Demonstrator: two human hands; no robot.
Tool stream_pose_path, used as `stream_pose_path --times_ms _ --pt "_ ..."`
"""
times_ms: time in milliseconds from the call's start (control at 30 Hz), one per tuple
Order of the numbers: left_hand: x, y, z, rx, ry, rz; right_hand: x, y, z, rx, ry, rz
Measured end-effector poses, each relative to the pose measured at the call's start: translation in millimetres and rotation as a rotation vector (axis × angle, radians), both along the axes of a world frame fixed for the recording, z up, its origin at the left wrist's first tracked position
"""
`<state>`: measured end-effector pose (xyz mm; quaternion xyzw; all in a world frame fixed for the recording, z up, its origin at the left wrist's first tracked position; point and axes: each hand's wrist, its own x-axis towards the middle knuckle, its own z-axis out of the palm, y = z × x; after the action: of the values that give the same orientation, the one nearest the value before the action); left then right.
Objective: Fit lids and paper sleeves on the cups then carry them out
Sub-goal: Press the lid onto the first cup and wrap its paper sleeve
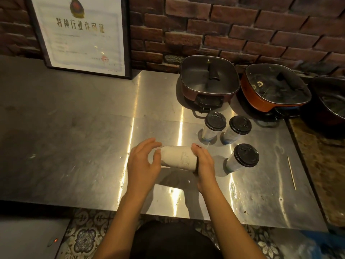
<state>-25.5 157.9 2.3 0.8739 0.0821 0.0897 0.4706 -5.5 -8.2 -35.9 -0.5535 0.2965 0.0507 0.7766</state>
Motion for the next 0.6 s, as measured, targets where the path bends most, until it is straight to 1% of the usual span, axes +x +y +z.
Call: stream_pose_path --times_ms 33,100,167,233,300,333,433,500,600 --pt "-2 3 -3 -0.021 0.011 0.01 2 4 -1 -0.206 -0.048 0.031" --pt "-4 5 -5 -0.127 0.091 0.014 4 14 -1 -0.452 -0.133 0.114" --pt "-4 10 -8 -0.216 0.18 0.028 4 31 1 -0.577 -0.216 0.203" --pt "-2 17 -12 -0.281 0.219 0.053 6 50 1 -0.631 -0.246 0.311" --pt "-3 21 -16 -0.338 0.233 0.116 6 63 1 -0.627 -0.238 0.367" --pt "-3 22 -17 -0.367 0.238 0.143 5 66 -2 -0.595 -0.237 0.359" --pt "-1 29 -25 -0.42 0.249 0.188 5 74 -9 -0.463 -0.213 0.253" --pt "3 44 -32 -0.446 0.259 0.239 10 87 -13 -0.366 -0.155 0.167" --pt "9 67 -46 -0.527 0.33 0.27 17 105 -28 -0.307 -0.074 0.145"
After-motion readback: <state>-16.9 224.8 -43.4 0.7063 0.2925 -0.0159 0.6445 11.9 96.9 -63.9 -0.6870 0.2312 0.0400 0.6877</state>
